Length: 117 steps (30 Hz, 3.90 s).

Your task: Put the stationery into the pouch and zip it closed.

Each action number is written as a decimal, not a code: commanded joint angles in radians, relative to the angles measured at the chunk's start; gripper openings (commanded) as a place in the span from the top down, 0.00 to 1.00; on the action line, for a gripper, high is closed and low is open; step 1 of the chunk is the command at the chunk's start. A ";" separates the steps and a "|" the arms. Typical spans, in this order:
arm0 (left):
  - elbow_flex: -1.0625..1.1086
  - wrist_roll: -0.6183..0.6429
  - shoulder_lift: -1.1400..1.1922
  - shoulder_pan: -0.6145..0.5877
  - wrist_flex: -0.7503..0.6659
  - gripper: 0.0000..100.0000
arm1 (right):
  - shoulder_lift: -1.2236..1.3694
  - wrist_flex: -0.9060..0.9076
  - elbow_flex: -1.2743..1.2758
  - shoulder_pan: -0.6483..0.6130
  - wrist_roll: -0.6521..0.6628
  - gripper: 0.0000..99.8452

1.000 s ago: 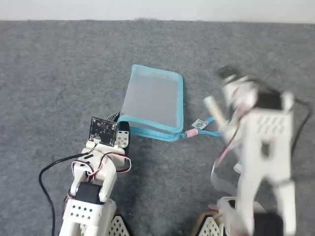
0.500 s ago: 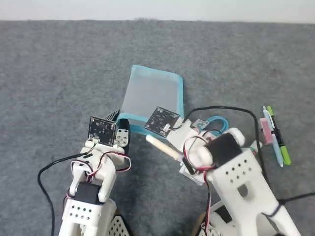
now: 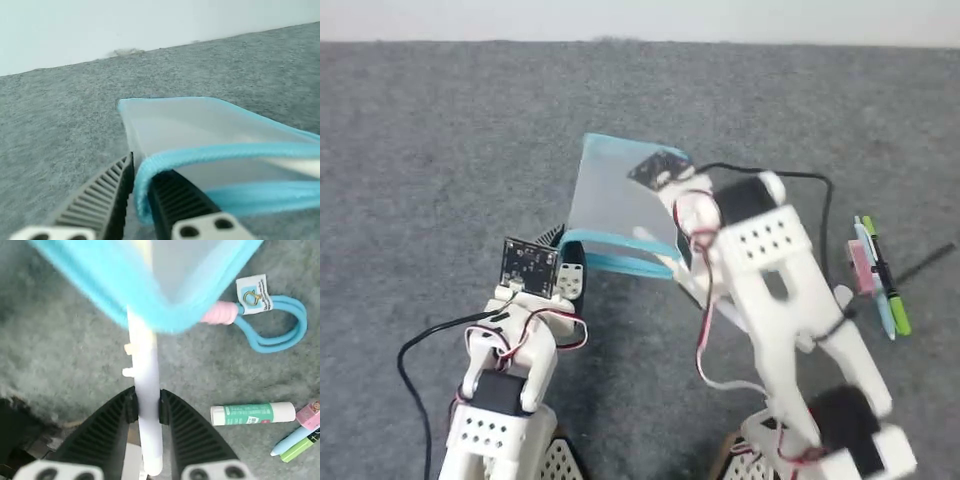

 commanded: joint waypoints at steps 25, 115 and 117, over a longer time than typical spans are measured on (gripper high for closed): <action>0.018 -0.052 -0.009 0.236 -0.028 0.99 | 0.159 0.042 -0.379 -0.036 -0.043 0.71; 0.033 -0.046 -0.017 0.097 0.005 0.99 | 0.507 -0.143 -0.336 1.093 0.569 0.99; 0.033 -0.046 -0.017 0.097 0.003 0.99 | 0.437 -0.105 -0.336 1.081 0.552 0.99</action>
